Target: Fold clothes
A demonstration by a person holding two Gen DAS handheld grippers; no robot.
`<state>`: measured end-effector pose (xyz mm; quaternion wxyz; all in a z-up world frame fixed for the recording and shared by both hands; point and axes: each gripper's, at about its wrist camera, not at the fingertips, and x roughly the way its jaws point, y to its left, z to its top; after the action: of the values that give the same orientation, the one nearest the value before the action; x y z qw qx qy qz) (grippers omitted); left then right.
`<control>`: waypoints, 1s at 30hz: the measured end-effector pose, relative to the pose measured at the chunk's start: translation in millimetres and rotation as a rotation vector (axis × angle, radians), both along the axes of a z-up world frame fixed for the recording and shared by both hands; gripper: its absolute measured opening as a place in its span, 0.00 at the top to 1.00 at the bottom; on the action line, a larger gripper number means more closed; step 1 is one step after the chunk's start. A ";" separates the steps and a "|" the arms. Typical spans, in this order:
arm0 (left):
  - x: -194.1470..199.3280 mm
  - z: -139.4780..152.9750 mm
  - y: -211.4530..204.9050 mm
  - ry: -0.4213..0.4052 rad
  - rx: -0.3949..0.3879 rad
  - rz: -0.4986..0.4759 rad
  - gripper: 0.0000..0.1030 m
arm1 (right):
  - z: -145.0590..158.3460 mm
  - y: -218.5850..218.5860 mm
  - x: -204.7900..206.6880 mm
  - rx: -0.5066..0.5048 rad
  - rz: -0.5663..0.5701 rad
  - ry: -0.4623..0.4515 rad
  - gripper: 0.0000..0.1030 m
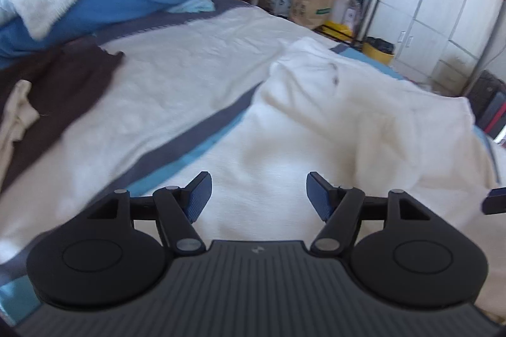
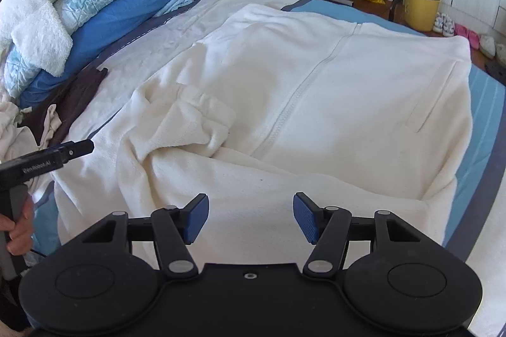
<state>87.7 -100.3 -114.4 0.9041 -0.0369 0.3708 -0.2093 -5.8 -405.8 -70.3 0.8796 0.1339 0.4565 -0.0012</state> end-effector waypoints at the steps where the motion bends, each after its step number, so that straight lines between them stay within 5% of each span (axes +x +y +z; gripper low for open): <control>1: -1.2 1.3 -3.4 -0.007 -0.006 -0.019 0.36 | 0.7 -3.8 -2.4 0.011 -0.016 -0.009 0.37; 6: -5.6 8.6 -43.4 -0.042 0.004 -0.186 0.27 | 1.0 -48.8 -12.5 0.162 -0.222 -0.073 0.36; 9: 3.6 7.6 -76.4 -0.026 0.056 -0.251 0.18 | -9.6 -78.0 -21.2 0.168 -0.364 -0.082 0.36; 16: 38.1 -8.6 -109.2 0.055 0.090 -0.284 0.16 | -20.6 -107.7 -40.0 0.202 -0.537 -0.075 0.36; 17: 41.0 -10.4 -111.7 0.053 0.087 -0.296 0.19 | -20.1 -106.7 -40.5 0.213 -0.536 -0.083 0.36; 19: 42.1 -11.8 -115.7 0.045 0.078 -0.332 0.78 | -19.5 -104.1 -40.6 0.218 -0.526 -0.088 0.36; 20: 37.5 -9.3 -115.3 0.030 0.075 -0.336 0.87 | -19.6 -103.1 -40.7 0.210 -0.520 -0.084 0.36; 24: -10.3 25.2 -84.2 -0.277 -0.005 -0.259 0.87 | -22.0 -104.7 -40.1 0.190 -0.527 -0.065 0.36; 28: -40.1 33.7 -38.3 -0.295 -0.085 -0.099 0.84 | -17.6 -108.0 -44.9 0.204 -0.538 -0.072 0.36; 30: -34.8 13.7 -26.4 -0.160 -0.021 -0.052 0.76 | -14.2 -106.1 -45.3 0.196 -0.533 -0.076 0.36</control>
<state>53.0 -126.6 -100.7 0.9245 -0.0199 0.2960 -0.2391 -51.1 -511.9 -84.5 0.8476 0.3336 0.3697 -0.1833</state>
